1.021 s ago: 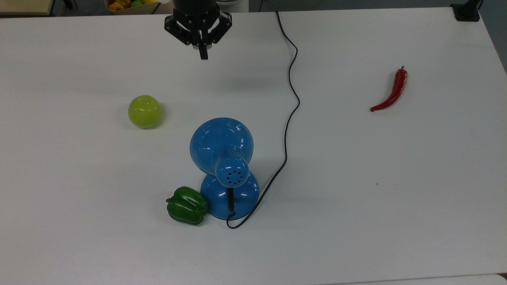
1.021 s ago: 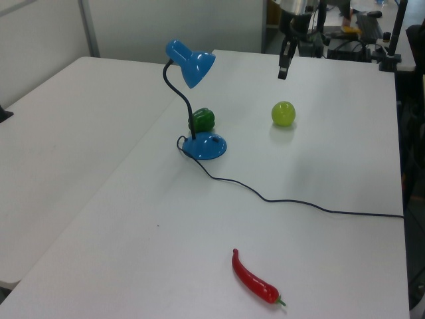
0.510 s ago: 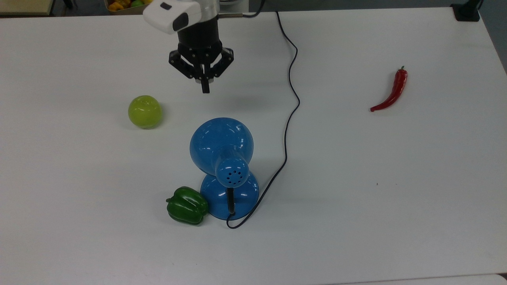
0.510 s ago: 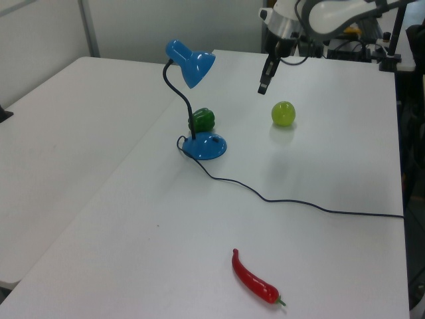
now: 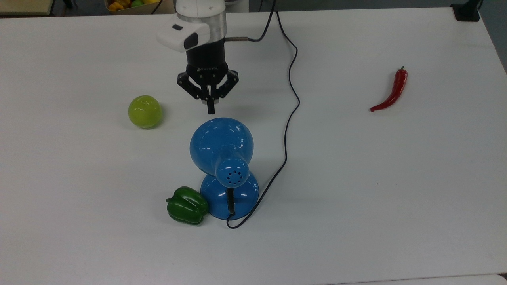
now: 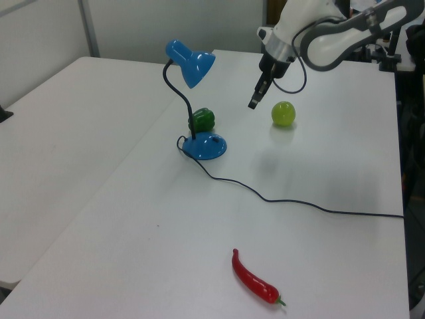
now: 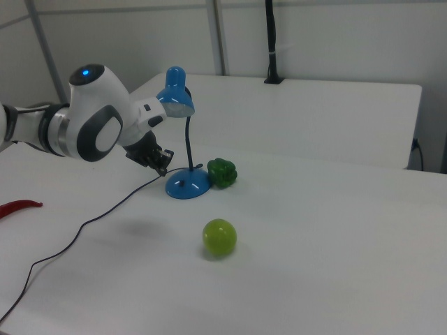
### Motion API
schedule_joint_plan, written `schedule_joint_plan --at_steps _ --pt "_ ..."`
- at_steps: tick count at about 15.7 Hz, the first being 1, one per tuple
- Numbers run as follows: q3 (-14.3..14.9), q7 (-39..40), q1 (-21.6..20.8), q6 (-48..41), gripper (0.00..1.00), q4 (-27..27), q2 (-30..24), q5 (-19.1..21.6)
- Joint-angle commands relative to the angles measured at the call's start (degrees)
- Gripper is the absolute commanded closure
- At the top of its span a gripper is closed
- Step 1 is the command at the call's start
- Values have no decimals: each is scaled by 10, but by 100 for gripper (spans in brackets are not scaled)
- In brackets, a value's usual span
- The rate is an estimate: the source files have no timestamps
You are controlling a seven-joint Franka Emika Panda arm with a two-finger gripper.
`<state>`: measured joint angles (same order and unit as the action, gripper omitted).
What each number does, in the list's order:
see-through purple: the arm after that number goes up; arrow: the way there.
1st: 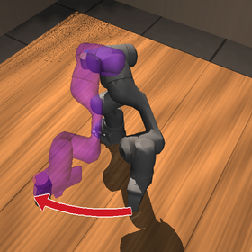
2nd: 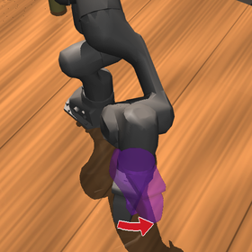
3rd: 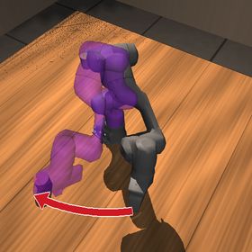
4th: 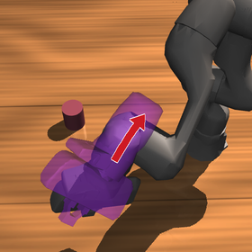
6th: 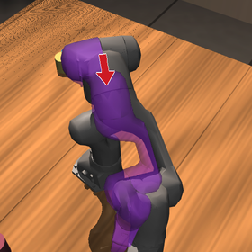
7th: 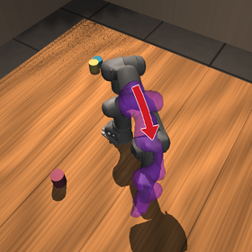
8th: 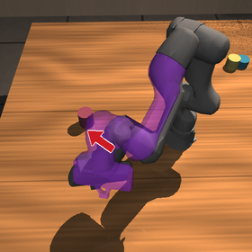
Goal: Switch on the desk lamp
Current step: 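Move the gripper down toward the blue lamp's round base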
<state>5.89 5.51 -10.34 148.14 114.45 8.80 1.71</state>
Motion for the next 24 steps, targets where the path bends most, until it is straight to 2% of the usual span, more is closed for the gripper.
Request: schedule_joint_plan --at_steps 1,8,17,24 --pt "3 5 -9 85 100 4 37 6" --pt "2 4 -19 183 100 -14 94 5" --pt "2 2 -20 186 100 -89 162 11" --pt "3 2 -20 186 100 -110 193 6"
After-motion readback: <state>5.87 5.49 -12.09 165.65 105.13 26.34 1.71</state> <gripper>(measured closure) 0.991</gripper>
